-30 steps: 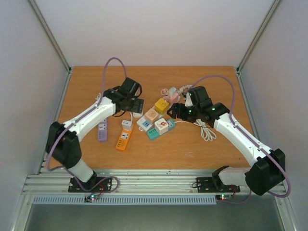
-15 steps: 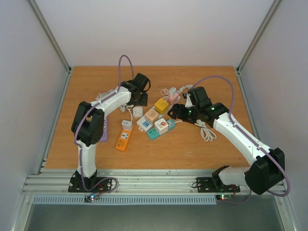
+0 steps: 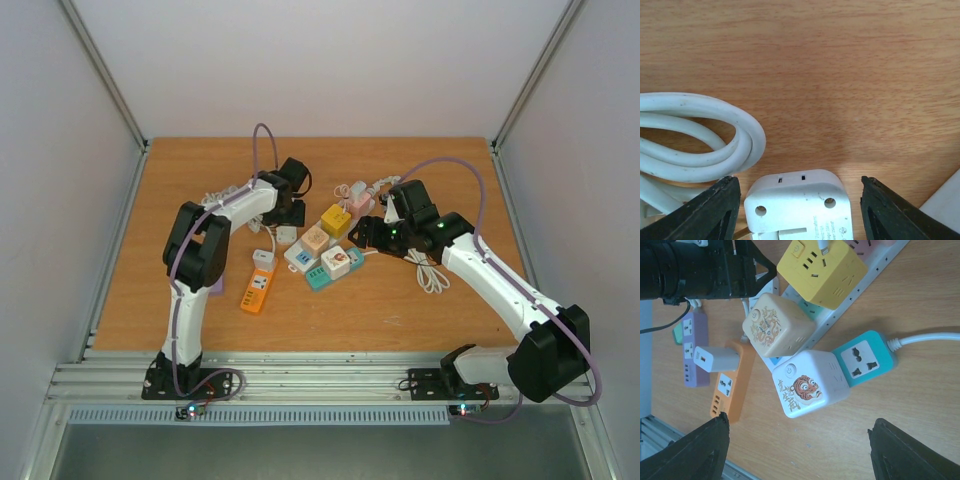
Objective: Insert the plug
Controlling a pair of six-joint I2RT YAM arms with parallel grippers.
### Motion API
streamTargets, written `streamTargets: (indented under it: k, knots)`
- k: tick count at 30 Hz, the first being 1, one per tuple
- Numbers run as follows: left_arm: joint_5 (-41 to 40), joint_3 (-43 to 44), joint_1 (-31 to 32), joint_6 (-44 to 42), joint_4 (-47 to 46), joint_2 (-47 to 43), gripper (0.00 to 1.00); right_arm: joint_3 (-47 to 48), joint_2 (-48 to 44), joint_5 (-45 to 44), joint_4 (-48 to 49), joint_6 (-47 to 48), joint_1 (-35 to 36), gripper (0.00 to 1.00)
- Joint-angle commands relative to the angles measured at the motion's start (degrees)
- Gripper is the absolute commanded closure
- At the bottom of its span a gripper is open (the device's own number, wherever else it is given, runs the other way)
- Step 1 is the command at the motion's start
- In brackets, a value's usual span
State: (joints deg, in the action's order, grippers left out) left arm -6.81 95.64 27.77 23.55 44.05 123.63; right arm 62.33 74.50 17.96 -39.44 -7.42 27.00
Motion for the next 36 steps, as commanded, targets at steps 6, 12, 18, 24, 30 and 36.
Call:
streamTargets:
  k: [6, 12, 18, 24, 30, 36]
  knots:
    - [1.4, 0.4, 0.1, 0.7, 2.2, 2.5, 0.31, 0.9, 0.5, -0.5, 0.6, 0.2, 0.3, 0.23]
    - [0.3, 0.5, 0.1, 1.7, 2.8, 3.3, 0.31, 1.0, 0.5, -0.5, 0.6, 0.2, 0.3, 0.23]
    - [0.5, 0.8, 0.1, 1.8, 2.6, 4.3, 0.37, 0.9, 0.3, -0.5, 0.7, 0.1, 0.3, 0.23]
    - [0.3, -0.7, 0.1, 1.2, -0.2, 0.2, 0.48, 0.7, 0.3, -0.3, 0.6, 0.6, 0.3, 0.23]
    - [0.0, -5.0, 0.1, 1.2, -3.8, -11.3, 0.49, 0.5, 0.0, -0.3, 1.3, 1.2, 0.4, 0.23]
    - [1.2, -8.9, 0.0, 1.2, -4.8, -23.1, 0.49, 1.7, -1.1, -0.8, 2.7, 4.6, 1.8, 0.22]
